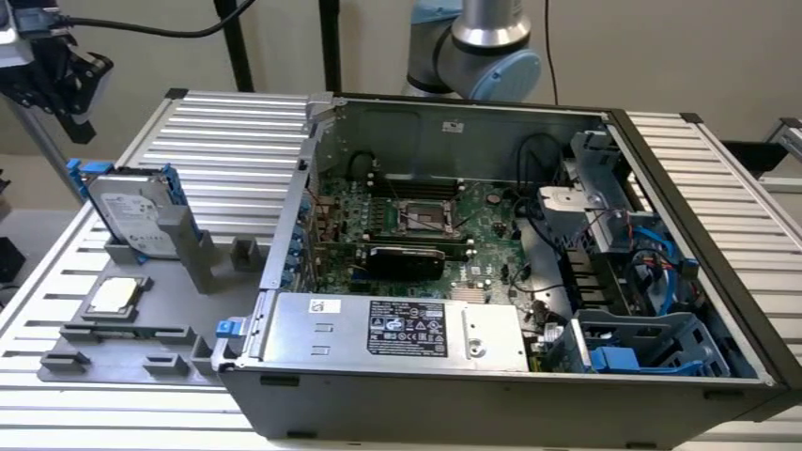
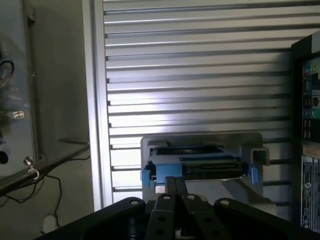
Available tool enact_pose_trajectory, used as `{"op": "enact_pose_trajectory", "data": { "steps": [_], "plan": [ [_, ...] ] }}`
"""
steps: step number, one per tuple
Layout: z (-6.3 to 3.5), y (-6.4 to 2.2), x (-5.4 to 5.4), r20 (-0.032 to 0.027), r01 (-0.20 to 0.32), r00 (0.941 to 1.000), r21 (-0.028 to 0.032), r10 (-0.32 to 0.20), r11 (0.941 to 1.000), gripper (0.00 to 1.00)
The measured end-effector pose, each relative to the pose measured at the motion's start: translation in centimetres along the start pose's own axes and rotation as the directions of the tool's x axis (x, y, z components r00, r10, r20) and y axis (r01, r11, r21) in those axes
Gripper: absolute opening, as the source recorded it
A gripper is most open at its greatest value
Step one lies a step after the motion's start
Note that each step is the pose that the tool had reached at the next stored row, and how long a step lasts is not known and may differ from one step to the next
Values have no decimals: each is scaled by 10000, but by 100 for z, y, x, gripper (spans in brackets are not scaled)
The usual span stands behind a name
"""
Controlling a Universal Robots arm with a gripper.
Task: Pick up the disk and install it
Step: 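Pick up the disk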
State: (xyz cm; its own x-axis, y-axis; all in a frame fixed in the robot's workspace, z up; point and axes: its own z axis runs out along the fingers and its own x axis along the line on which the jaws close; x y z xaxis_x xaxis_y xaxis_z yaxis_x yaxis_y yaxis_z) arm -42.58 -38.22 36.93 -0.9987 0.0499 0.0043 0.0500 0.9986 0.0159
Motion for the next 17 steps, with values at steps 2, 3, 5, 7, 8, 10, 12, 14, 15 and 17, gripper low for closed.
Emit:
{"op": "enact_pose_trajectory", "data": {
  "steps": [2, 3, 5, 7, 8, 10, 12, 14, 15, 17],
  "plan": [
    [1, 1, -20, -4, 174, 9998, 0, -174, 9998, 0],
    [2, 1, -20, -8, 353, 9994, 1, -353, 9994, 0],
    [8, 1, -20, -13, 718, 9974, 2, -718, 9974, 0],
    [14, 1, -20, -19, 1083, 9941, 2, -1083, 9941, 0],
    [17, 1, -20, -21, 1265, 9920, 3, -1265, 9920, 0],
    [21, 1, -20, -28, 1622, 9867, 4, -1622, 9868, 0],
    [27, 1, -20, -34, 1977, 9803, 4, -1977, 9803, 0],
    [31, 0, -20, -40, 2327, 9725, 5, -2327, 9726, 0],
    [34, 0, -21, -43, 2507, 9681, 4, -2507, 9681, 0],
    [39, 0, -21, -48, 2853, 9584, 4, -2853, 9584, 0]
  ]
}}
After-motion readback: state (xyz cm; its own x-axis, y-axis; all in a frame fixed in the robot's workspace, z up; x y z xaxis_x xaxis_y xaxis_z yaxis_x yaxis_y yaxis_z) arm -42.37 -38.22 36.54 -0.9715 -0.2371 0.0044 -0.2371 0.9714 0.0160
